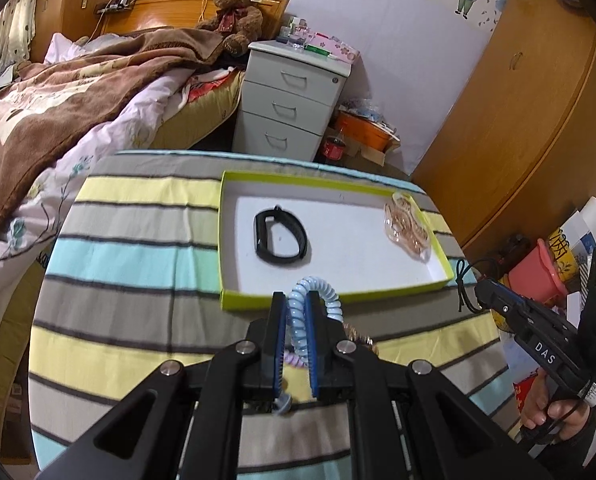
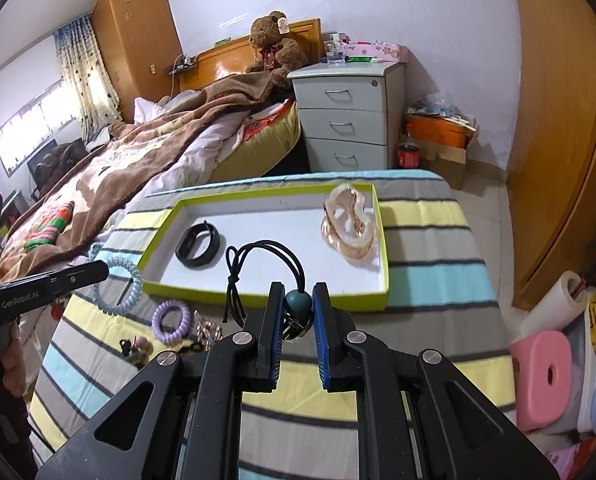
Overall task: Organize jewelry
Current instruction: 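Carry both hair ties into the green box and open both tools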
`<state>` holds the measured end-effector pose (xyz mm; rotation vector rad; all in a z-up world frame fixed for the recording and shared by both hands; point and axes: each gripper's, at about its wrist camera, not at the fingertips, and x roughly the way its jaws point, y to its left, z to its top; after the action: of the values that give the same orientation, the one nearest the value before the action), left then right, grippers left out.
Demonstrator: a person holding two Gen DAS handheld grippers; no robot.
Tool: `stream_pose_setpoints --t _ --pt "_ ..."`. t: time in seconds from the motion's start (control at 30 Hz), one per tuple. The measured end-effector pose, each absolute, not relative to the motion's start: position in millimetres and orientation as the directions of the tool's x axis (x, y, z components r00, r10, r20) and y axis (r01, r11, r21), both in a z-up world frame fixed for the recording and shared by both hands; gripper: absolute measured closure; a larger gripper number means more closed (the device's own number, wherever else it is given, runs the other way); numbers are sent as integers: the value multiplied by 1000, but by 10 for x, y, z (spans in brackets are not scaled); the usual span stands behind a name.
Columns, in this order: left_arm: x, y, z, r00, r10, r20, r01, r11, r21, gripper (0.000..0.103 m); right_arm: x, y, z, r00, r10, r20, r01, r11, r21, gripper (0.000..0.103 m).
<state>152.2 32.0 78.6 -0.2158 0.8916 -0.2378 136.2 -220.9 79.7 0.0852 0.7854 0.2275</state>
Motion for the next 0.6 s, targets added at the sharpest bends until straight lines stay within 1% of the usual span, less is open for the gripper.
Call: stream_pose_setpoints --t 0.27,0.6 --pt "1794 194 818 612 -296 -733 123 952 -282 93 1702 -2172 767 670 226 -708 -168 974 152 88" --pt "2165 123 635 586 -286 -758 98 954 -284 93 2259 -1977 638 642 205 -739 -185 976 110 88"
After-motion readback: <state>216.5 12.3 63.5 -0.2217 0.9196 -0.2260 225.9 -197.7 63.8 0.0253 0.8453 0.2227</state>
